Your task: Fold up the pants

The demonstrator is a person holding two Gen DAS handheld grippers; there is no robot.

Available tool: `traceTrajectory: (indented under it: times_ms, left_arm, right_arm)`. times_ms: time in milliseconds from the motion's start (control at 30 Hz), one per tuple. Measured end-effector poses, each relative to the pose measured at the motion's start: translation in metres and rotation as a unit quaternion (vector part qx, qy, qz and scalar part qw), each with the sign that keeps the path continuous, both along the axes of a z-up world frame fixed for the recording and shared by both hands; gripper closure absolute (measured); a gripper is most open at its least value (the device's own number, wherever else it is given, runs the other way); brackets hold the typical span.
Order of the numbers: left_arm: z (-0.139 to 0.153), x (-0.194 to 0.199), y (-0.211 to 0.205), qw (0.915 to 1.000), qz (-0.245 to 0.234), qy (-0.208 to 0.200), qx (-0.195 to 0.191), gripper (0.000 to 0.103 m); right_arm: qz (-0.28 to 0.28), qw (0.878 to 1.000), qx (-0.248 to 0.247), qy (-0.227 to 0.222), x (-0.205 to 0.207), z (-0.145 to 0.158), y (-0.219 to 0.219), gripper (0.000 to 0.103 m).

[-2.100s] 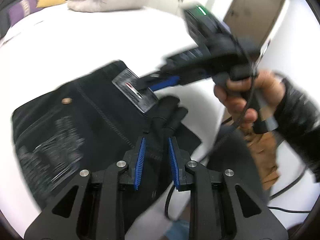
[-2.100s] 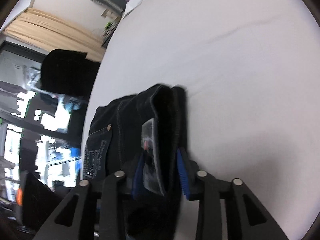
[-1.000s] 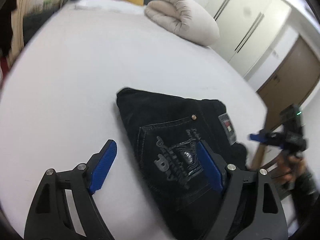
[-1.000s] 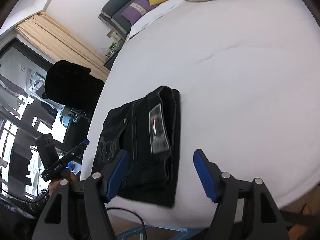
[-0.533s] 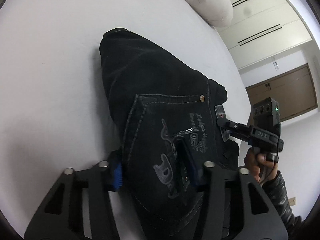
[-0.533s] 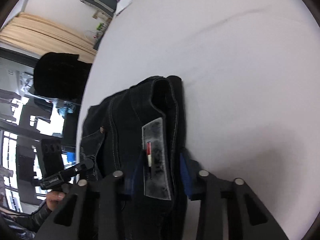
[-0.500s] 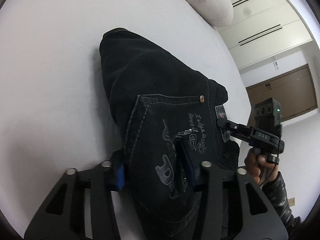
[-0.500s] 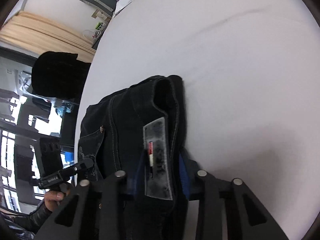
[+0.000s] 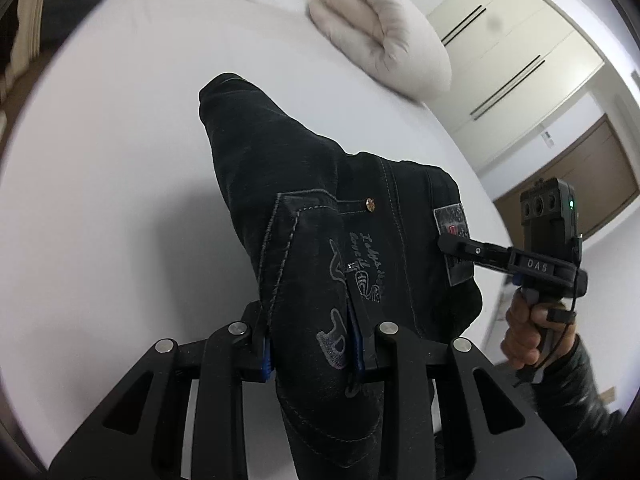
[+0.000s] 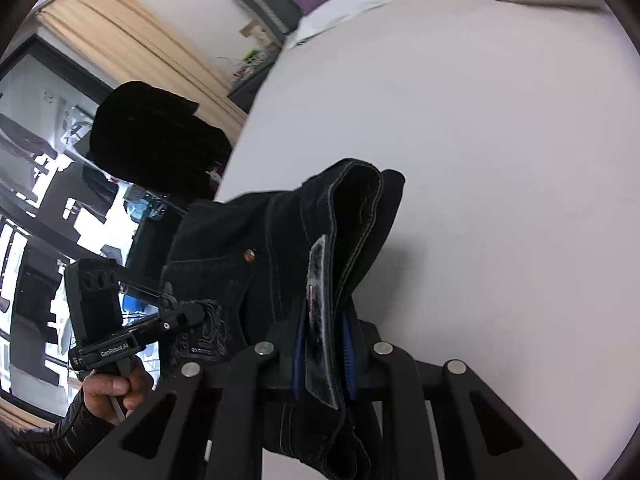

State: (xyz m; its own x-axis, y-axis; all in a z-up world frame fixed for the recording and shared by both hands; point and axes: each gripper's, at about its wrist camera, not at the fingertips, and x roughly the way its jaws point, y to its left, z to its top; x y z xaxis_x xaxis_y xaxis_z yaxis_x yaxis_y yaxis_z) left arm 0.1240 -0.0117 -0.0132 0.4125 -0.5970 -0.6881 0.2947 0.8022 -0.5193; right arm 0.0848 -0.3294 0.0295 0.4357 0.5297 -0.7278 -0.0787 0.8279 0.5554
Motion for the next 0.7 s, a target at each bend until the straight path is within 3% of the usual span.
traceTrajectory:
  times_ms: [133,333,400,467,567,700]
  left_arm:
    - [0.001,0.022,0.023,0.9997,0.019,0.000,0.016,0.077]
    - [-0.045,0.040,0.048,0.9982,0.045,0.036,0.018,0.077]
    - [-0.072,0.039,0.062,0.9970,0.052,0.056,0.015,0.072]
    - [-0.098,0.034,0.062,0.9962,0.060,0.063,0.000,0.063]
    - [-0.107,0.022,0.068,0.9956,0.059,0.059,-0.042,0.059]
    - [-0.104,0.012,0.061,0.9969,0.052,0.042,-0.042,0.057]
  right_arm:
    - [0.011,1.000,0.002,0.005,0.055,-0.009,0.025,0.085]
    - [0.020,0.999,0.007,0.043,0.098,-0.060,0.039,0.085]
    - [0.013,0.998,0.018,0.054,0.098,-0.080,0.034,0.083]
    - [0.000,0.997,0.048,0.062,0.094,-0.099,0.023,0.072]
    - [-0.009,0.994,0.088,0.057,0.086,-0.115,0.010,0.060]
    - [-0.024,0.990,0.131,0.039,0.071,-0.119,-0.001,0.056]
